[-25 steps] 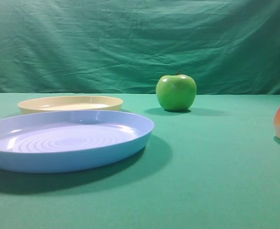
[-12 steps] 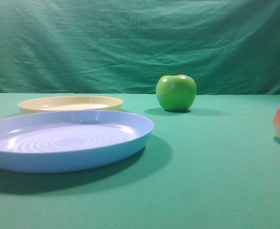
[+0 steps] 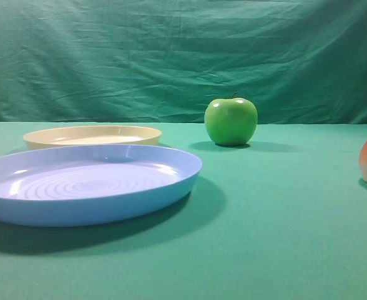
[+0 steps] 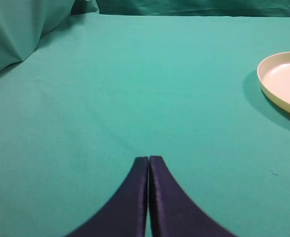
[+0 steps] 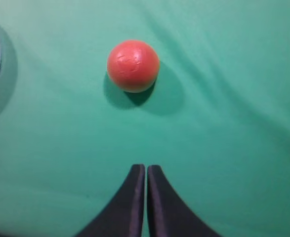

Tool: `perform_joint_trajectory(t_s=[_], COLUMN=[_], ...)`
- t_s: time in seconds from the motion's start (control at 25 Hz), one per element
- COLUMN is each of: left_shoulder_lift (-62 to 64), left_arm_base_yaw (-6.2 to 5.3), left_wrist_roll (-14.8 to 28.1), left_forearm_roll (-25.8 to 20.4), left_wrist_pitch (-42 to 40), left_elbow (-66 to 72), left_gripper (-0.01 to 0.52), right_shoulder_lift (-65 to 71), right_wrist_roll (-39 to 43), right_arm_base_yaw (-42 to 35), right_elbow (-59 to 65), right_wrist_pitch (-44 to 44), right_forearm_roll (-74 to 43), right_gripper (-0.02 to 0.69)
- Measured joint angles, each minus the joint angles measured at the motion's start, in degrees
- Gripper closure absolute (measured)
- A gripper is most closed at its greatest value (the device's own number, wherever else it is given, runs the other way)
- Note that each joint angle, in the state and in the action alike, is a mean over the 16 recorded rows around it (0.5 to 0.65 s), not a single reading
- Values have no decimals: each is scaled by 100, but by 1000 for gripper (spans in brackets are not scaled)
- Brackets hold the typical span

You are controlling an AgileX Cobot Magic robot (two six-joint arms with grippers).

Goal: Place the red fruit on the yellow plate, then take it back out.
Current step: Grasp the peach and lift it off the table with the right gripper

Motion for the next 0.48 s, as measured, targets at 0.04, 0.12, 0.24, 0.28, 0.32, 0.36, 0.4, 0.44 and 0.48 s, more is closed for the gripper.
perform_joint_trajectory(t_s=[0.04, 0.12, 0.24, 0.28, 0.32, 0.36, 0.4, 0.44, 0.48], left_shoulder_lift=[0, 0, 0, 0, 0, 0, 0, 0, 0], left_arm_base_yaw=[0, 0, 0, 0, 0, 0, 0, 0, 0], left_wrist_roll=[0, 0, 0, 0, 0, 0, 0, 0, 0], left_forearm_roll=[0, 0, 0, 0, 0, 0, 0, 0, 0], left_wrist_pitch=[0, 0, 0, 0, 0, 0, 0, 0, 0], left_elbow=[0, 0, 0, 0, 0, 0, 0, 0, 0], left_gripper=[514, 514, 514, 514, 514, 514, 514, 514, 514], right_shoulder_lift=[85, 263, 549, 649, 751, 856, 965, 1075, 1188], right_wrist_roll=[-52, -180, -381, -444, -508, -568, -621, -664, -691], right_arm_base_yaw=[51, 167, 372, 439, 503, 562, 616, 666, 713], right_elbow=[0, 0, 0, 0, 0, 0, 0, 0, 0], right_wrist_pitch=[-36, -127, -322, -403, -490, -584, -682, -782, -883], right_forearm_roll=[8, 15, 15, 14, 14, 12, 7, -4, -25], right_gripper=[658, 640, 579, 547, 511, 472, 432, 391, 351])
